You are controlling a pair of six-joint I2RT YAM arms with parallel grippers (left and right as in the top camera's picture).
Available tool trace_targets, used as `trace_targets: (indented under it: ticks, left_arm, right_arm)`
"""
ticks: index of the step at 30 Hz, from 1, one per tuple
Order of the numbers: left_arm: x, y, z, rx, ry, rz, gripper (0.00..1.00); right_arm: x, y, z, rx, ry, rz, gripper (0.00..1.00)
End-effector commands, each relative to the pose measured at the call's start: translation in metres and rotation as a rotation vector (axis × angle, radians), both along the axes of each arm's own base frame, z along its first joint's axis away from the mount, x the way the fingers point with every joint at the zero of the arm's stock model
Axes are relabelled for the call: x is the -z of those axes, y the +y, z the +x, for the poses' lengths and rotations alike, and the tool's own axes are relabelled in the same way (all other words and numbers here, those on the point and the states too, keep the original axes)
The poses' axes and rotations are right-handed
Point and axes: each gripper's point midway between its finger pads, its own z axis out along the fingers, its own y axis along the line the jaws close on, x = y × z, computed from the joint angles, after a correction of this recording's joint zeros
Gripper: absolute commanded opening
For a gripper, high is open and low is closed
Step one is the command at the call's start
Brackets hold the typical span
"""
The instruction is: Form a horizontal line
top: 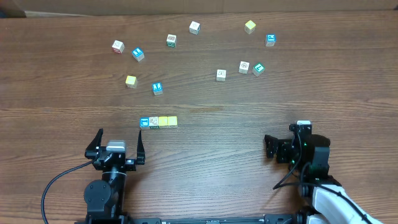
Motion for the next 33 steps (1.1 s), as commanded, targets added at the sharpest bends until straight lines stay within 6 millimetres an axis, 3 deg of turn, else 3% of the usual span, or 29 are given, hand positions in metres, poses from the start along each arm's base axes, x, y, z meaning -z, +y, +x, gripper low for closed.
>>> trace_targets:
  ticks: [1,8,20,26,33]
  left_arm:
    - [0.000,0.000,0.000,-0.001,-0.008,0.019,1.00]
    - [0.000,0.000,0.000,-0.001,-0.008,0.019,1.00]
    - [0.000,0.000,0.000,-0.001,-0.008,0.020,0.99]
    - [0.000,0.000,0.000,-0.001,-0.008,0.020,1.00]
    - [0.000,0.000,0.000,-0.001,-0.008,0.019,1.00]
  right_arm:
    - [0.008,0.002,-0.013,0.010,0.019,0.028,1.00]
    - [0.007,0.002,-0.021,0.011,-0.015,0.029,1.00]
    - [-0.012,-0.005,-0.033,0.044,-0.063,0.000,1.00]
    - [-0.050,-0.008,-0.020,0.058,-0.237,-0.017,1.00]
    - [-0.099,0.004,-0.014,0.005,-0.450,-0.005,1.00]
